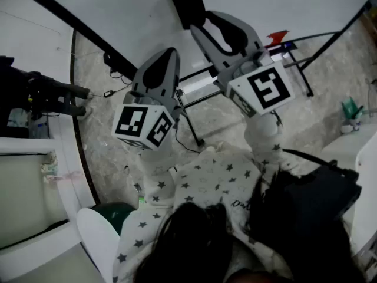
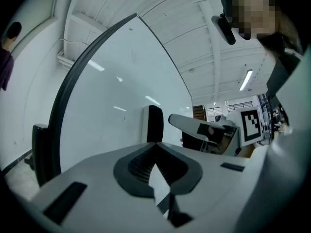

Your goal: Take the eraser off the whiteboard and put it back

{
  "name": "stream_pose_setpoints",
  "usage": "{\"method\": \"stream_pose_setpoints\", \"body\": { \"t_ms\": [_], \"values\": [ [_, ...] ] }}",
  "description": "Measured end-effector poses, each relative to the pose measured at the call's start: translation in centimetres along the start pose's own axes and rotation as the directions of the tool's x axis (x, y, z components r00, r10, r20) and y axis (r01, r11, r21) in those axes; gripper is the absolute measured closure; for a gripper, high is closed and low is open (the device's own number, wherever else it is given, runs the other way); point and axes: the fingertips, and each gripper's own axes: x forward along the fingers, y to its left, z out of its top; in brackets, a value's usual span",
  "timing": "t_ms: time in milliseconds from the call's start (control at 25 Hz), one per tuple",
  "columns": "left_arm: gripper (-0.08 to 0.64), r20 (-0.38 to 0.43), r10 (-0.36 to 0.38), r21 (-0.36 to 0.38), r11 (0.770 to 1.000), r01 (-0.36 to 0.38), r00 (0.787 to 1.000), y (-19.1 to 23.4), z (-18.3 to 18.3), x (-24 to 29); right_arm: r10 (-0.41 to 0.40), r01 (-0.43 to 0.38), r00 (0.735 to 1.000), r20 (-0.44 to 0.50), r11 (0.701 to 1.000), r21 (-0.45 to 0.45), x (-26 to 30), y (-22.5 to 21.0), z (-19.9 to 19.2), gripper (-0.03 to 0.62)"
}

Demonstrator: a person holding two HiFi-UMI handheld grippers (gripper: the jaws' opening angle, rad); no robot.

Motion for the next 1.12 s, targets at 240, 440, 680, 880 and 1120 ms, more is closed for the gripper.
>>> {"method": "stream_pose_setpoints", "body": {
  "t_ms": [240,440,680,880,1120],
  "values": [
    [0.558,0.008,0.007,0.009,1.0,-0.007,1.0,-0.3,0.4,0.2,-0.092,0.093,0.996,0.019,0.996,-0.012,0.9,-2.0,0.5,0.323],
    [0.558,0.01,0.014,-0.002,1.0,-0.014,1.0,-0.2,0.1,0.1,-0.129,0.129,0.992,-0.006,0.991,-0.047,2.4,-2.8,-0.4,0.285],
    [0.558,0.011,0.035,0.003,0.999,-0.035,0.999,-0.6,0.1,-0.4,-0.189,0.187,0.982,-0.02,0.98,-0.075,3.1,-4.1,-0.9,0.285],
    [0.558,0.002,0.071,0.003,0.997,-0.071,0.997,0.2,-0.4,-0.9,-0.249,0.242,0.968,-0.036,0.959,-0.146,3.8,-4.7,-1.9,0.285],
    [0.558,-0.01,0.085,-0.002,0.996,-0.085,0.996,0.9,-0.5,-1.1,-0.306,0.297,0.951,-0.035,0.942,-0.155,4.0,-5.5,-2.2,0.319]
  ]
}}
